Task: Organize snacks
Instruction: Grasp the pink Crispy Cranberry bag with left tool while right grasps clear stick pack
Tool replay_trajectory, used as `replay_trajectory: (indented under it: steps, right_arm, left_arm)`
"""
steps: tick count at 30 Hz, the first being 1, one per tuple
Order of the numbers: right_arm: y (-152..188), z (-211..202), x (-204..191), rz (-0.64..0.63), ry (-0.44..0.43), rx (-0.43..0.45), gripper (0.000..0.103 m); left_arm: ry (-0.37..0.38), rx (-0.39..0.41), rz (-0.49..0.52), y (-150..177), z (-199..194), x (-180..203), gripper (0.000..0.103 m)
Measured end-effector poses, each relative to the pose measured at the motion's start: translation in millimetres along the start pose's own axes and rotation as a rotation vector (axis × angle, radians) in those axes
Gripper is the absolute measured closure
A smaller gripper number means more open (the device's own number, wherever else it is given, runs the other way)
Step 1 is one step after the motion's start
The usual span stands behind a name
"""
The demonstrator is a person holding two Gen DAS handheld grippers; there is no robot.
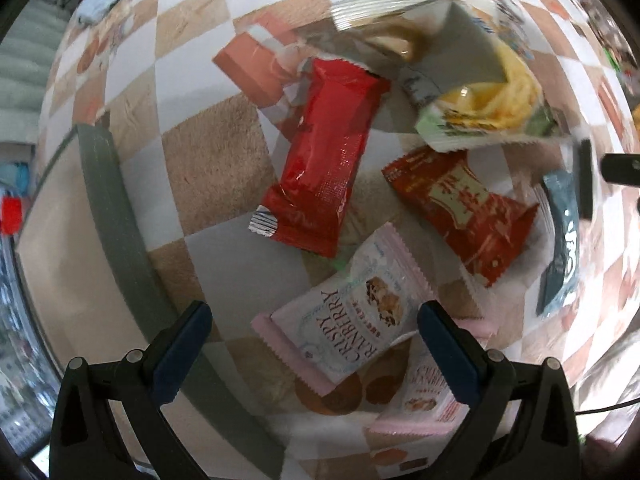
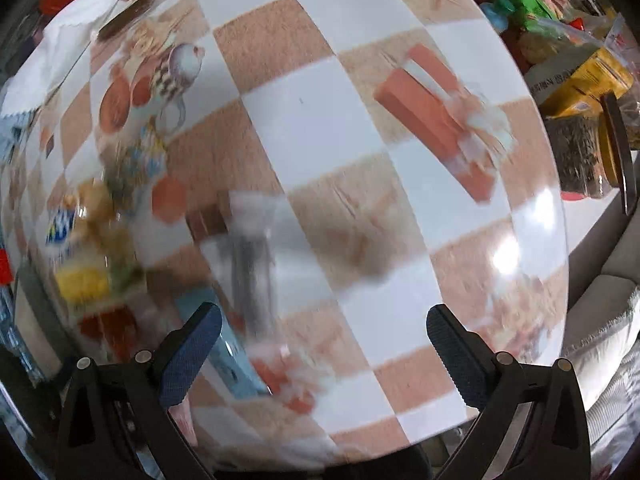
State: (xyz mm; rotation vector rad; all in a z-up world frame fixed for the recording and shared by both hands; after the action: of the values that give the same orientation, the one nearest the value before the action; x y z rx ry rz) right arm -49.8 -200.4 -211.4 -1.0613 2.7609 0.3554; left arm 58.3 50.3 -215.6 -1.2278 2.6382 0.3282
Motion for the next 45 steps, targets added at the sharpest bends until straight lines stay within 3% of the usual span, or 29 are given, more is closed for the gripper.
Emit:
replay_trajectory:
  steps: [6, 9, 12, 16, 20, 26, 32, 34, 45]
  right_arm:
    - [-18.8, 25.0, 0.0, -0.070, 0.090, -0.033, 0.000]
    - [-5.0, 36.7, 12.7, -0.074, 0.116, -0.055, 0.000]
    - [0.5, 39.7, 35.8, -0.040, 0.069, -0.076, 0.000]
    - [-3.9, 42.0, 48.9, -0.053, 0.074, -0.070, 0.000]
    - [-20.7, 29.0, 38.1, -0.113, 0.094, -0.043, 0.000]
    - [-29.4, 42.5, 12.1, -0.212, 0.101, -0.037, 0.000]
    - [-37.5, 45.8, 14.4, -0.207, 0.062, -0.059, 0.000]
    - [-33.3, 51.4, 10.0, -0.206, 0.063, -0.056, 0.000]
    - [-18.9, 41.2, 9.6, -0.222, 0.064, -0.024, 0.000]
  left_arm:
    - [0.093, -0.085, -0.113, 20.5, 25.2, -15.0, 0.000]
    - [0.079, -0.077, -0.082, 33.8, 26.0, -10.7, 0.000]
    - [0.055, -0.037, -0.088, 38.9, 21.6, -13.8, 0.000]
    - [0.060, -0.027, -0.149, 25.7, 17.7, -26.2, 0.000]
    - [0.083, -0.038, -0.197, 6.3, 17.4, -43.3, 0.000]
    - [0.065, -0.042, -0.180, -9.2, 18.9, -61.5, 0.000]
    - [0.047, -0.026, -0.183, 16.4, 17.1, -31.0, 0.000]
    - [0.032, -0.020, -0.172, 0.7, 13.1, -5.5, 0.000]
    - [0.084, -0.057, -0.212, -20.3, 27.6, 5.6, 0.000]
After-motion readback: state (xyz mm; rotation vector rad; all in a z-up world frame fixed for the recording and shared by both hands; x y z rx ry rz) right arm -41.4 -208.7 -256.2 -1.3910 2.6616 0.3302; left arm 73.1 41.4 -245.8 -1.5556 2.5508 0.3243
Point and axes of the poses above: each gripper's, at about its wrist camera, not at the fingertips, and z roughly the way its jaws point, x to its right, y to its underside, the point moved 3 cm from there along z, roughly the way its jaws point, and after that the axes turned 12 degrees about -y, right-handed, at the moved point
